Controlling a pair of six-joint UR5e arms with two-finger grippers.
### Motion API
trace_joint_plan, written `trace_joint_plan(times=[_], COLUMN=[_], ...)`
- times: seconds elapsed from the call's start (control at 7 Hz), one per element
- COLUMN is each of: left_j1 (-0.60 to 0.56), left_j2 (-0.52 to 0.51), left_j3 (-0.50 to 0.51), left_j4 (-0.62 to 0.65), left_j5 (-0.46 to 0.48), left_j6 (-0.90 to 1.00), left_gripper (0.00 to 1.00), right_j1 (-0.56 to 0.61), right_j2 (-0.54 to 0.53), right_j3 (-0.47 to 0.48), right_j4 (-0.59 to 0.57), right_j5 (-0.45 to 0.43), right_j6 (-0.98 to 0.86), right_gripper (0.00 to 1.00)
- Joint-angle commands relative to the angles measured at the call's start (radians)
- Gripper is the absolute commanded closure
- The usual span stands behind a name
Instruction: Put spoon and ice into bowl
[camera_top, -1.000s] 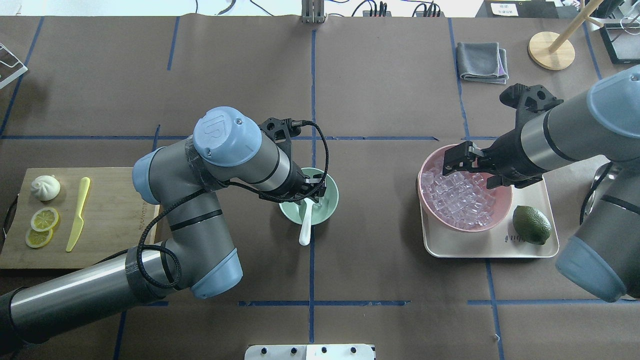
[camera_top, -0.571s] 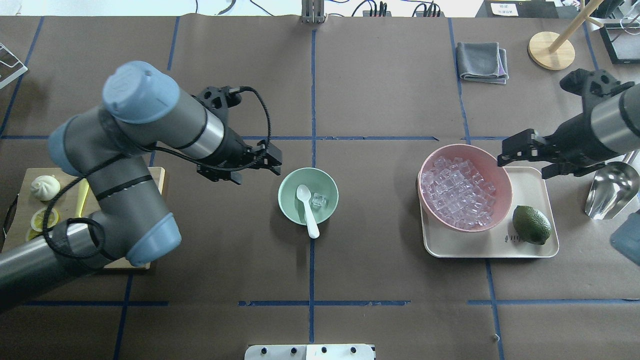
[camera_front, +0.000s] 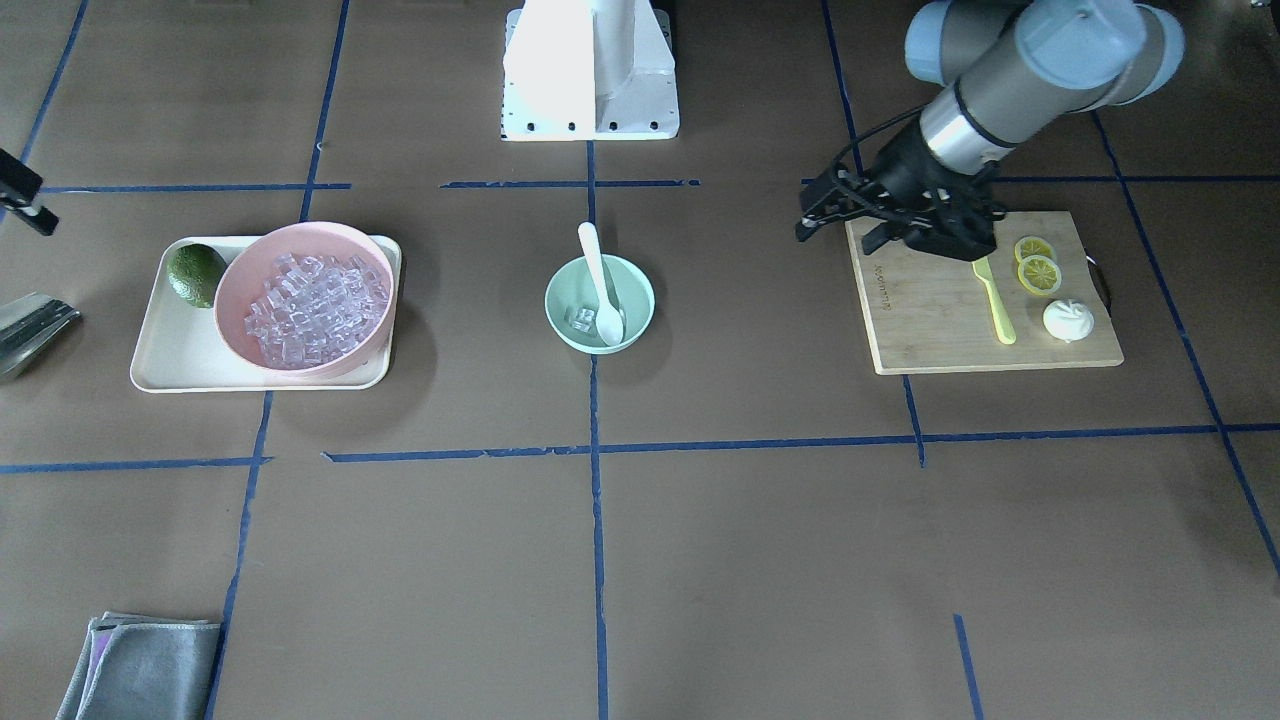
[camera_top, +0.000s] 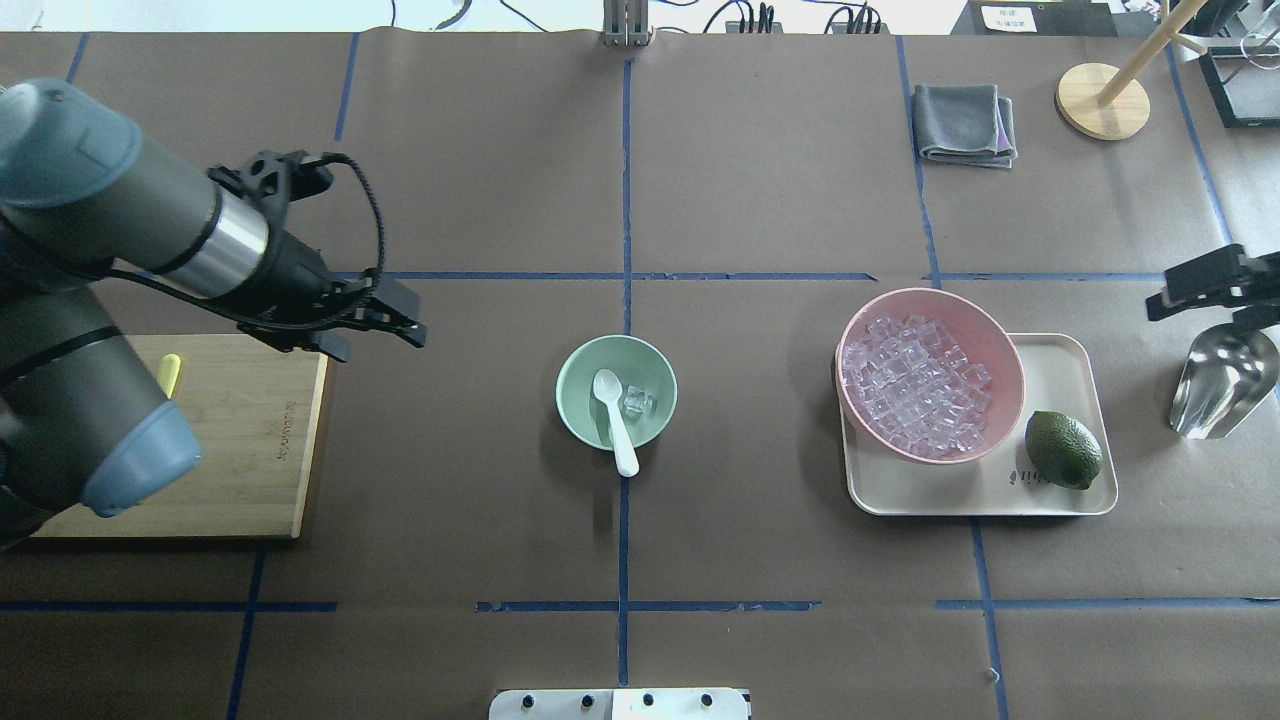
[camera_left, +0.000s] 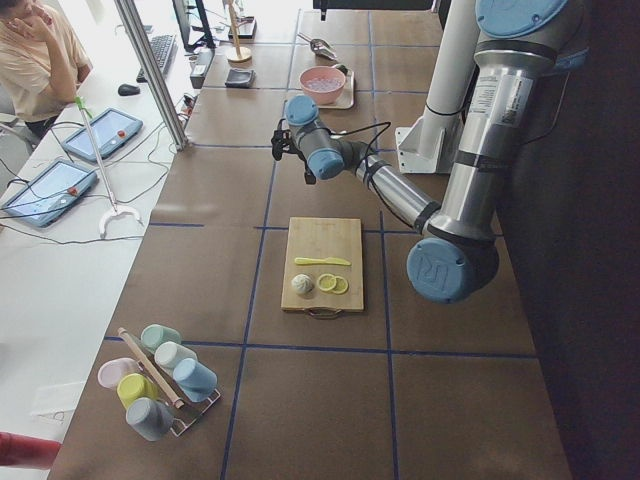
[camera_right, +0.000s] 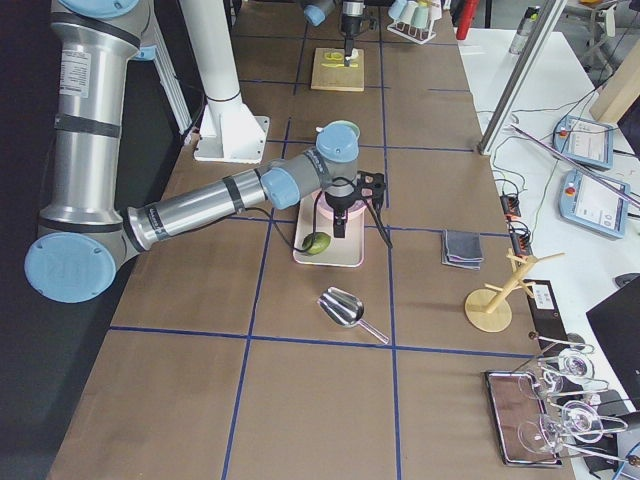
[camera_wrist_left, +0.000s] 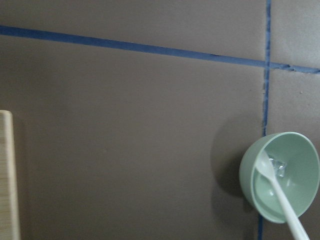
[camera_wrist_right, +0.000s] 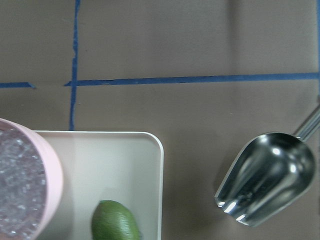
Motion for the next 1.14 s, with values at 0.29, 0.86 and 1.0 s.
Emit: trace_joint_plan(times=[0.29,0.86,1.0], left_j1=[-0.407,-0.558,-0.573], left_j2=[0.156,0.131,0.119], left_j3=[0.121,0.268,0.267], left_j4=[0.168,0.346,0.436], left_j5=[-0.042,0.111,0.101], left_j6=[0.754,1.154,1.154], left_gripper=[0.01,0.0,0.0], right_j1=[0.205,0.241,0.254], right_j2=[-0.017,-0.016,0.0], right_j3=[-0.17,-0.131,-0.124], right_j4=[-0.17,-0.384,-0.395], right_j5=[-0.026,-0.033,-0.037], right_j6=[-0.559,-0.749,-0.747], right_gripper=[0.0,0.0,0.0])
